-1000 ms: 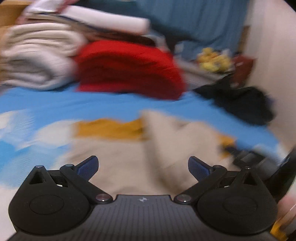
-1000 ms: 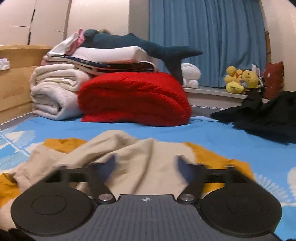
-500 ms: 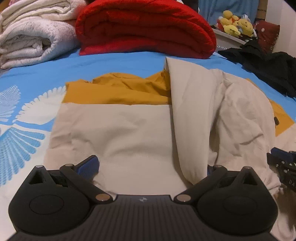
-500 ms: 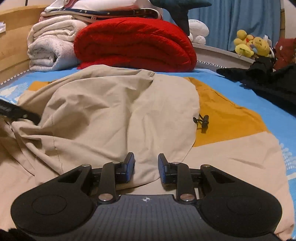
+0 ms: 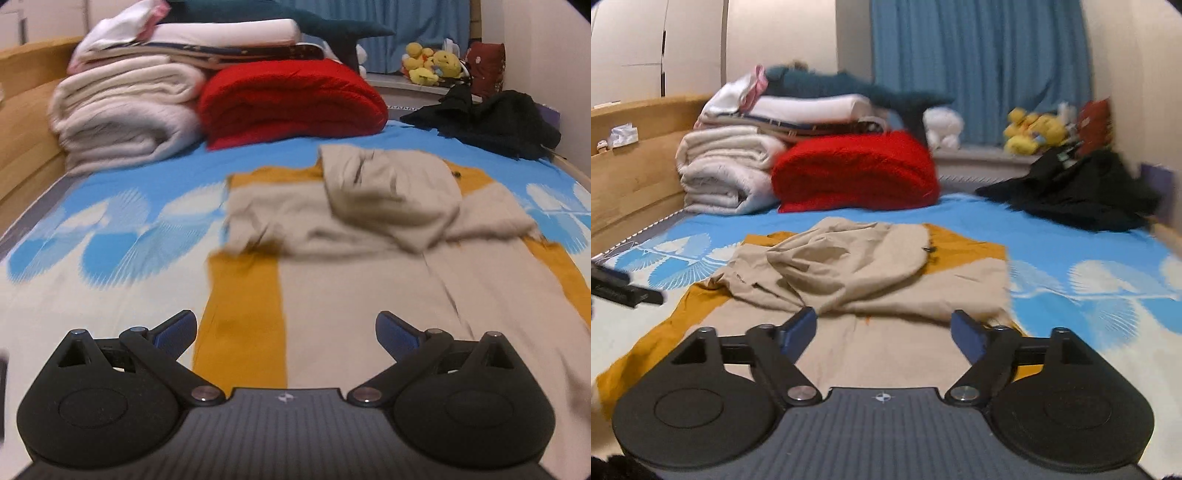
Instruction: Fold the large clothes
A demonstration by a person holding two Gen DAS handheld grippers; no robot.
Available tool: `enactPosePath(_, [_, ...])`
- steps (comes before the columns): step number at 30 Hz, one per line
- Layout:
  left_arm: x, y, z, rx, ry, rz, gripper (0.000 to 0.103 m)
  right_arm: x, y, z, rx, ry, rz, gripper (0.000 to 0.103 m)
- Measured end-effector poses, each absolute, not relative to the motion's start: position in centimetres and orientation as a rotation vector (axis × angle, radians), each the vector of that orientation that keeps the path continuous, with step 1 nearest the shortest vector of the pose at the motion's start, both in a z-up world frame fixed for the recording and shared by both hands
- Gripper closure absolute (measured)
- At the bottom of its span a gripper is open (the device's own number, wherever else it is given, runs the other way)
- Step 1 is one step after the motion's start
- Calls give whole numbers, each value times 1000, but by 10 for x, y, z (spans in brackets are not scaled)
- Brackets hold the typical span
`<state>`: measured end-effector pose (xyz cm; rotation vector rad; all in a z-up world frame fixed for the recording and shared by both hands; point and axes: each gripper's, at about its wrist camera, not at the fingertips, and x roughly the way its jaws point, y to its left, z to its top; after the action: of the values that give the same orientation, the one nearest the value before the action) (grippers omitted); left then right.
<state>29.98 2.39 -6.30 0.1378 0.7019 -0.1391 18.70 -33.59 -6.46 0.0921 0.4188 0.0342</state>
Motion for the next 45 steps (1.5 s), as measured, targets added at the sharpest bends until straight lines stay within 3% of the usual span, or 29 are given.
enactPosePath(7, [196, 55, -71, -18, 718, -25, 0, 109, -321, -86, 260, 461, 6, 15])
enactPosePath(22, [61, 82, -67, 7, 697, -1, 0, -20, -256, -83, 74, 444, 23, 13])
enactPosePath(38, [116, 108, -78, 64, 720, 16, 0, -7, -314, -82, 137, 484, -141, 11])
enactPosePath(45, [192, 125, -122, 71, 891, 16, 0, 60, -409, -107, 262, 677, -321, 9])
